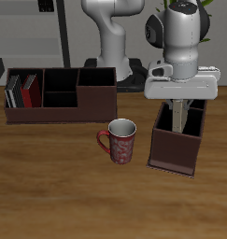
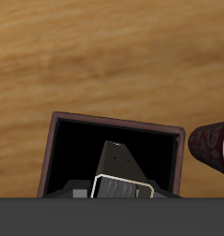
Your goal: Place the striped book into the back desk caddy's left compartment and place the red book into the back desk caddy's left compartment and place the yellow book into the left desk caddy's right compartment
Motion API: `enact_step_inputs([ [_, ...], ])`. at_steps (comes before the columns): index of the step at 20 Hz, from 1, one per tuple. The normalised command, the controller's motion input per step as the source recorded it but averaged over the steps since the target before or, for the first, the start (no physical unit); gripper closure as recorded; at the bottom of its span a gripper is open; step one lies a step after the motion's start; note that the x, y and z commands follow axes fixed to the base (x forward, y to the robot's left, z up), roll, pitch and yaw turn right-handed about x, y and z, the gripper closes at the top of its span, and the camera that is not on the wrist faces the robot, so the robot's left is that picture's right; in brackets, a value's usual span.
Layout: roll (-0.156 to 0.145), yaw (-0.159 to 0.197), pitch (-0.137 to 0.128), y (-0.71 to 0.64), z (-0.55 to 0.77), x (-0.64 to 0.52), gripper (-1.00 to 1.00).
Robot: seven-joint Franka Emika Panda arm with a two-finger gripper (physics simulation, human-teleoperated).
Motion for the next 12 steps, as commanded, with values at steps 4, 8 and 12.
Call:
enact_step_inputs([
  [4,0.018,0.036,0.038,0.16,-0.38,0.06,1.00],
  [8,0.037,0.027,0.073,0.16,-0.50,0.09,1.00],
  [12,0.004,0.020,0.049,0.09,-0.31,0.09,-1.00],
])
